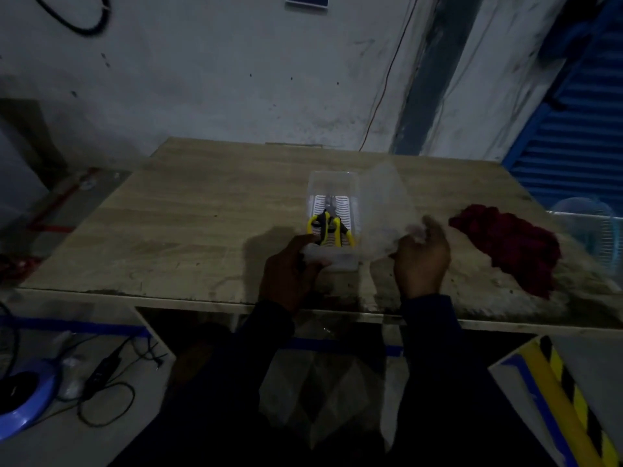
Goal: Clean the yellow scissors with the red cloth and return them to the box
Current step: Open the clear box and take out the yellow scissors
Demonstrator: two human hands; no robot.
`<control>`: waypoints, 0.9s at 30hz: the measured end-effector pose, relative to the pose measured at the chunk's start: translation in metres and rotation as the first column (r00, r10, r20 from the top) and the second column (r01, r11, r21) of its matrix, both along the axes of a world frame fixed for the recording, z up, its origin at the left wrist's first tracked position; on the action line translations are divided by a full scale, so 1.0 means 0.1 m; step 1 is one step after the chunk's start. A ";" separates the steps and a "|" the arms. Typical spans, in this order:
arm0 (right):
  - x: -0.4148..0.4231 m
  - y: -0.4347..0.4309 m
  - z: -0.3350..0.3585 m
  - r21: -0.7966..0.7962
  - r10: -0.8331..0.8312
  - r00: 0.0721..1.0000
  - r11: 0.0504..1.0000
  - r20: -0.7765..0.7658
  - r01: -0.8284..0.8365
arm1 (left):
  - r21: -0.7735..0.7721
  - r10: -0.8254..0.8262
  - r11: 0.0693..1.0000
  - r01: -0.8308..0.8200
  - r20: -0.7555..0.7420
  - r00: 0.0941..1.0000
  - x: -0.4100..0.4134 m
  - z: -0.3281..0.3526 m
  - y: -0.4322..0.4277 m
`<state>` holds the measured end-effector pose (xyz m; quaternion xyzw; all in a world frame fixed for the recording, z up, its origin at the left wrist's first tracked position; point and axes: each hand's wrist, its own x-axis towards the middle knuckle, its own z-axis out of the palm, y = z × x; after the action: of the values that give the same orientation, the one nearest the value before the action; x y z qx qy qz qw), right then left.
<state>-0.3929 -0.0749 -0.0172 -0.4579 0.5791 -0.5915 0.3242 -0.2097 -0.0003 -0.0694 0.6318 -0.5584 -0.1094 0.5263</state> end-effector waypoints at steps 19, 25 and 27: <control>0.21 0.09 0.33 0.147 0.241 0.570 0.967 -0.785 -0.208 | 0.043 0.006 0.999 -0.019 0.289 0.957 -0.04 -0.11 -0.02; 0.24 -0.02 0.61 0.407 0.425 0.433 0.903 -0.794 -0.139 | 0.052 0.066 0.995 -0.080 0.233 0.970 -0.02 -0.09 -0.08; 0.34 -0.02 0.55 0.053 0.096 0.461 0.993 -0.882 -0.105 | 0.042 0.066 0.996 -0.077 0.226 0.972 -0.02 -0.10 -0.07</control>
<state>-0.3593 -0.0774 0.0378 -0.7318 0.6327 -0.2530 0.0111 -0.2117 -0.0076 -0.0793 0.6729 -0.5882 -0.0322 0.4475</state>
